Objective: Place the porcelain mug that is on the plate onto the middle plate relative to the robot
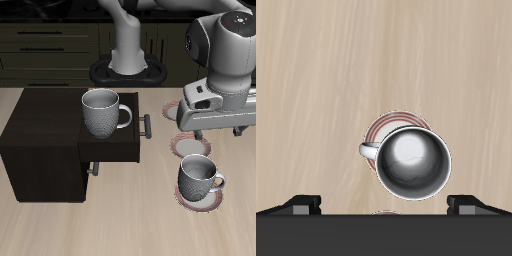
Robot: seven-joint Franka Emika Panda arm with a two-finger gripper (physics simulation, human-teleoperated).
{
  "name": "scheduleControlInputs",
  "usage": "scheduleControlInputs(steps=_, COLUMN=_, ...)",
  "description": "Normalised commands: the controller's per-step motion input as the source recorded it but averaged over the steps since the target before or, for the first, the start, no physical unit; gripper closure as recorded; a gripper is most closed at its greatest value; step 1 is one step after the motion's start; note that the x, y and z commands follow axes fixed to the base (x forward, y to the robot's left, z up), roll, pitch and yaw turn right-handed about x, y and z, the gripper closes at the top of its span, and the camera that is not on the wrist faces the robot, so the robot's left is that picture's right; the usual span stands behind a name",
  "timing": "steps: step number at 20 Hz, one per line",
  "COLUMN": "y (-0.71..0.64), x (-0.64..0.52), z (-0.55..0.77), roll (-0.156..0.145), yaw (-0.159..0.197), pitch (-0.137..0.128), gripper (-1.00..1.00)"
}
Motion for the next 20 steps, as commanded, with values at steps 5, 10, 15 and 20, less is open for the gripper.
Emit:
scheduleControlInputs(steps=5, y=0.04, x=-0.13, z=-0.38, roll=-0.012, yaw=0.023, pitch=-0.041, gripper=-1.0)
scheduleControlInputs(steps=10, y=-0.07, x=-0.14, z=-0.23, roll=-0.027, yaw=0.04, pitch=-0.07, gripper=-1.0)
scheduleControlInputs(steps=15, y=0.11, x=-0.15, z=-0.28, roll=0.034, yaw=-0.004, pitch=-0.018, gripper=-1.0)
scheduleControlInputs(steps=20, y=0.1, x=-0.07, z=-0.4, roll=0.008, yaw=0.01, pitch=-0.036, gripper=-1.0)
